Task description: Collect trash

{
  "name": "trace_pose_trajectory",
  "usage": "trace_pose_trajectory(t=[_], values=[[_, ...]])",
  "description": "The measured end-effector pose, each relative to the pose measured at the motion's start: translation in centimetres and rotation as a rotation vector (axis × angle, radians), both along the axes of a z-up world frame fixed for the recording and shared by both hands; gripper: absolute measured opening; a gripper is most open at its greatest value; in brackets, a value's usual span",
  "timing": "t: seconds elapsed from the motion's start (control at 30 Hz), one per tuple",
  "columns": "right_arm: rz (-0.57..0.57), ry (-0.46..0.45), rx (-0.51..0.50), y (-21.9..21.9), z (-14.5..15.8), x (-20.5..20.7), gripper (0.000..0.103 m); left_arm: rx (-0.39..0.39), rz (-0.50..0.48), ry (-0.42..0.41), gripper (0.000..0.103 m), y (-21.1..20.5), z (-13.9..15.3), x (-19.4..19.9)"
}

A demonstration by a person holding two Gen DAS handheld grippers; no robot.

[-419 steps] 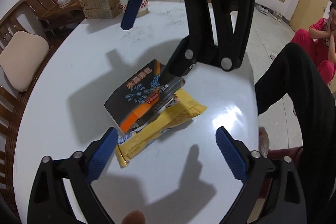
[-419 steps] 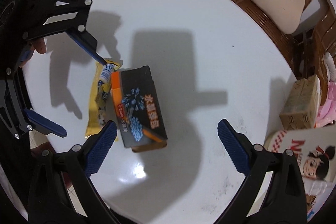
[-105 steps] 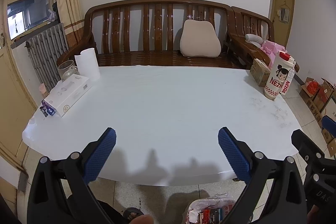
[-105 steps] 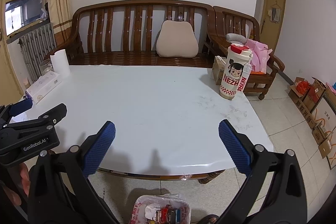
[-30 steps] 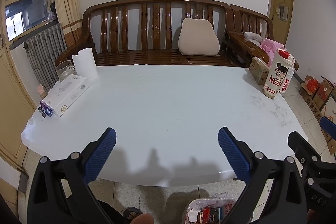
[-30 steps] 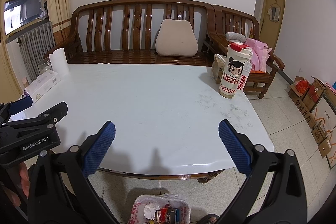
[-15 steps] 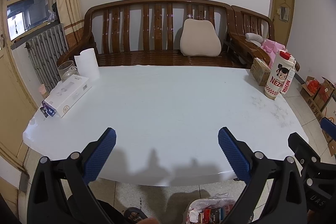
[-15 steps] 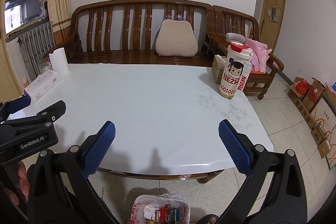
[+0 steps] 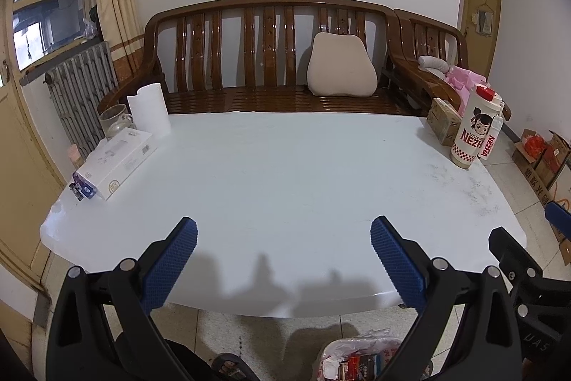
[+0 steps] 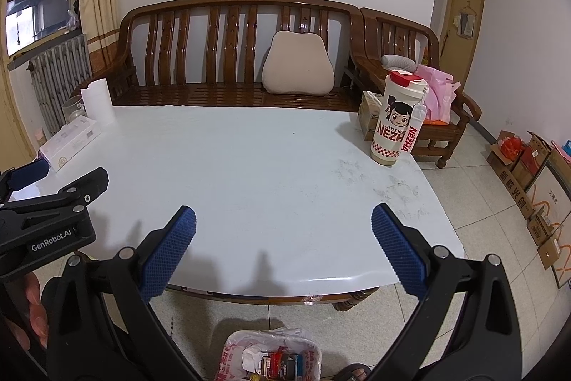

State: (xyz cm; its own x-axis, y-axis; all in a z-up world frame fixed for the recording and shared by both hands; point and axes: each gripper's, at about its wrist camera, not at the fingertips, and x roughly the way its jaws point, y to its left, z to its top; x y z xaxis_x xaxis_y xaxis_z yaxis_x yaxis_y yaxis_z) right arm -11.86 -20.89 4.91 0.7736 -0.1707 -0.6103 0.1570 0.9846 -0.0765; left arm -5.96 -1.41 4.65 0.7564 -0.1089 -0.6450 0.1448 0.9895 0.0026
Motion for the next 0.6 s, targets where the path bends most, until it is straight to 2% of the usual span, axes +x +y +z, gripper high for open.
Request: trace_pose_trajectory(t=[0.6], values=[[-0.004,0.002,-0.002,-0.49,-0.22,-0.03,0.096,-0.003,-0.022,-0.003,0.095,-0.38,-0.18,-0.13]])
